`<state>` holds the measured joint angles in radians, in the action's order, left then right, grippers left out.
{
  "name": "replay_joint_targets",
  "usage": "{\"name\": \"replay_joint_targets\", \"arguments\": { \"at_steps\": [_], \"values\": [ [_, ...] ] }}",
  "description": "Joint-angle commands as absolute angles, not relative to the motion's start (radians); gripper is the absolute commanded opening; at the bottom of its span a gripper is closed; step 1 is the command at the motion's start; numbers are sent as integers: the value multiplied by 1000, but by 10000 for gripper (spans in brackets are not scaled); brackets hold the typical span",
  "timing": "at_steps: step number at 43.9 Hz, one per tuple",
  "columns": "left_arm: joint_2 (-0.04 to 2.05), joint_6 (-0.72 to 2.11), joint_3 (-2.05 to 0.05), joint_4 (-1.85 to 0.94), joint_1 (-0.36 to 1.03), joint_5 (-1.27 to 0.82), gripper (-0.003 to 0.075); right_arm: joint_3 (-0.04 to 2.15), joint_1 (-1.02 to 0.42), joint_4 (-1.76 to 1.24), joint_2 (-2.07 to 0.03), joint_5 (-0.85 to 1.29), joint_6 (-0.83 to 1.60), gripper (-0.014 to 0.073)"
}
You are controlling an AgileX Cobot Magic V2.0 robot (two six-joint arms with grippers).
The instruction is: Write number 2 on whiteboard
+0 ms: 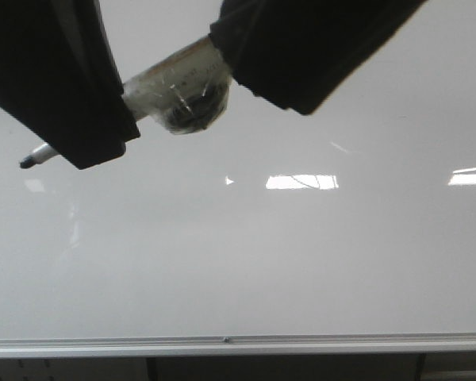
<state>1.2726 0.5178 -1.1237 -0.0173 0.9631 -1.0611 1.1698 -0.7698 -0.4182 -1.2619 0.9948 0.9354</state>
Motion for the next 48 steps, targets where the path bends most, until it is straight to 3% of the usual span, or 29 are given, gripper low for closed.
{"name": "replay_joint_targets", "arguments": {
  "at_steps": [1, 9, 29, 43, 48],
  "values": [
    [1253, 517, -1158, -18, 969, -1016, 60, 1217, -777, -462, -1241, 949, 947, 483],
    [1253, 517, -1158, -18, 969, -1017, 60, 1217, -777, -460, -1241, 964, 947, 372],
    [1253, 517, -1158, -18, 969, -982, 60, 1217, -777, -432, -1258, 969, 947, 358],
    [1253, 517, -1158, -18, 969, -982, 64, 1217, -777, -431, -1258, 968, 947, 62],
    [1253, 517, -1158, -18, 969, -982, 138, 1217, -777, -429, -1258, 968, 947, 14]
  ]
}}
